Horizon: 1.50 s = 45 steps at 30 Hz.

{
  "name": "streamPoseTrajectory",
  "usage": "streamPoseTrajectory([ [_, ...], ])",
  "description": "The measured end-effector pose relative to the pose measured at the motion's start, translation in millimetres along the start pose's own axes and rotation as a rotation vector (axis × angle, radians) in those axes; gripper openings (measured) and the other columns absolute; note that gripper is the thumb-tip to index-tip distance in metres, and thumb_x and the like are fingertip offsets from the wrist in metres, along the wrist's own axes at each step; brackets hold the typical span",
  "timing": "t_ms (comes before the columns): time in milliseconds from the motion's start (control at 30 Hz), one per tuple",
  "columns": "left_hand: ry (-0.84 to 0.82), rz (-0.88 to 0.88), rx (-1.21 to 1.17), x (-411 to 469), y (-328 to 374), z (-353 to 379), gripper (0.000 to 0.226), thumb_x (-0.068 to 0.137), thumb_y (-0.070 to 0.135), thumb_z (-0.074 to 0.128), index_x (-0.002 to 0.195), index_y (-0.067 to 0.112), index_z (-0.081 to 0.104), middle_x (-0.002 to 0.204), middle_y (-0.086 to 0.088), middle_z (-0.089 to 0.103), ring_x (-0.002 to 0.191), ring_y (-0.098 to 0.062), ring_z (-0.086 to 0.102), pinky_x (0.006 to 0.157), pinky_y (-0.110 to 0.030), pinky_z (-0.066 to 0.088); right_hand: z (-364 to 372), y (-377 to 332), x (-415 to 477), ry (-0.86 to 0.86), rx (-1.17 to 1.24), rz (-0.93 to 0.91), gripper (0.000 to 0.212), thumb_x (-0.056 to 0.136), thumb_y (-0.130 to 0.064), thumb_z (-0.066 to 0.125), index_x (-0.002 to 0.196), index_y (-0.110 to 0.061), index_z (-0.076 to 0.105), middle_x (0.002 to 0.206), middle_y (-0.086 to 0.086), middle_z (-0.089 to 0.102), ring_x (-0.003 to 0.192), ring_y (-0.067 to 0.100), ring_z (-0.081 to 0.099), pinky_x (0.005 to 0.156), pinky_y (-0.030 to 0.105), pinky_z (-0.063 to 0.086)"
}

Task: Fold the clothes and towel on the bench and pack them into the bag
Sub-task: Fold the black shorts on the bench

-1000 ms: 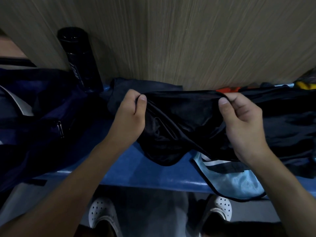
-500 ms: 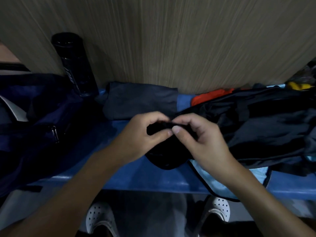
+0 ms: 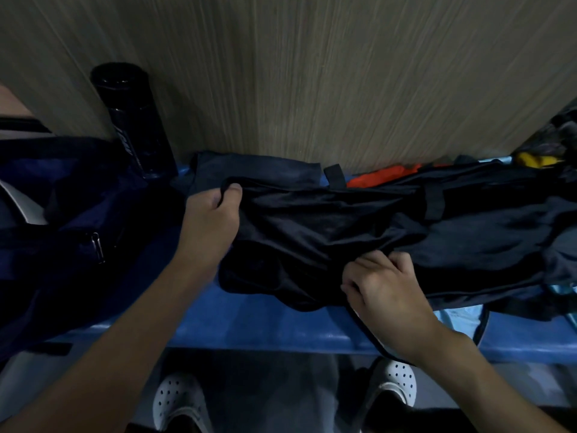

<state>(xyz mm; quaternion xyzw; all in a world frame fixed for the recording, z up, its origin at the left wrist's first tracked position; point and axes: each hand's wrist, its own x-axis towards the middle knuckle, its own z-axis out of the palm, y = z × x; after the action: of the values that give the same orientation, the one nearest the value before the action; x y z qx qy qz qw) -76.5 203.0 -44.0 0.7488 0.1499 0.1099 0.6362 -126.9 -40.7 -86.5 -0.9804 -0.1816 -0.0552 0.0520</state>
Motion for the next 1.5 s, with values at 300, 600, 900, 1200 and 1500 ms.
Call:
streamPoseTrajectory([
  [300,-0.122,-0.104,-0.089,3,-4,2,0.025,0.096,0.041,0.057,0.084,0.019,0.059,0.084,-0.005,0.057,0.076,-0.022,0.054,0.07,-0.037,0.043,-5,3,-3,-0.053,-0.05,-0.088,0.008,0.081,-0.036,0.059,0.075,-0.031,0.06,0.077,-0.016,0.055,0.089,0.015,0.052,0.082,0.036,0.029],
  [600,-0.642,0.055,0.088,-34,6,22,0.022,0.099,0.027,0.056,0.092,0.009,0.067,0.088,-0.006,0.073,0.086,-0.012,0.066,0.086,-0.041,0.052,-33,4,7,0.264,0.569,0.019,0.071,0.081,-0.032,0.059,0.146,-0.028,0.031,0.141,-0.011,0.045,0.134,0.009,0.037,0.108,0.031,0.024],
  [900,-0.811,0.091,0.242,-29,-9,10,0.026,0.1,0.037,0.054,0.089,0.018,0.069,0.078,0.004,0.068,0.071,-0.008,0.064,0.065,-0.025,0.05,-27,11,1,0.143,0.68,-0.091,0.007,0.079,-0.026,0.048,0.08,-0.027,0.055,0.087,-0.006,0.066,0.098,0.003,0.062,0.113,0.03,0.025],
  [1200,-0.436,0.102,0.817,1,-43,-4,0.039,0.087,0.031,0.074,0.122,0.015,0.064,0.113,-0.001,0.066,0.107,-0.021,0.062,0.099,-0.041,0.047,-23,38,-6,0.03,0.255,-0.215,0.044,0.057,0.006,0.039,0.071,-0.024,0.068,0.086,-0.026,0.062,0.102,0.008,0.054,0.087,0.041,0.036],
  [1500,-0.374,0.32,0.289,-6,-12,3,0.008,0.087,0.009,0.074,0.082,0.011,0.068,0.075,-0.002,0.072,0.069,-0.012,0.067,0.067,-0.025,0.052,-17,-5,14,0.188,0.437,-0.21,0.04,0.09,-0.024,0.053,0.128,-0.016,0.058,0.127,-0.004,0.06,0.131,0.01,0.045,0.109,0.023,0.029],
])
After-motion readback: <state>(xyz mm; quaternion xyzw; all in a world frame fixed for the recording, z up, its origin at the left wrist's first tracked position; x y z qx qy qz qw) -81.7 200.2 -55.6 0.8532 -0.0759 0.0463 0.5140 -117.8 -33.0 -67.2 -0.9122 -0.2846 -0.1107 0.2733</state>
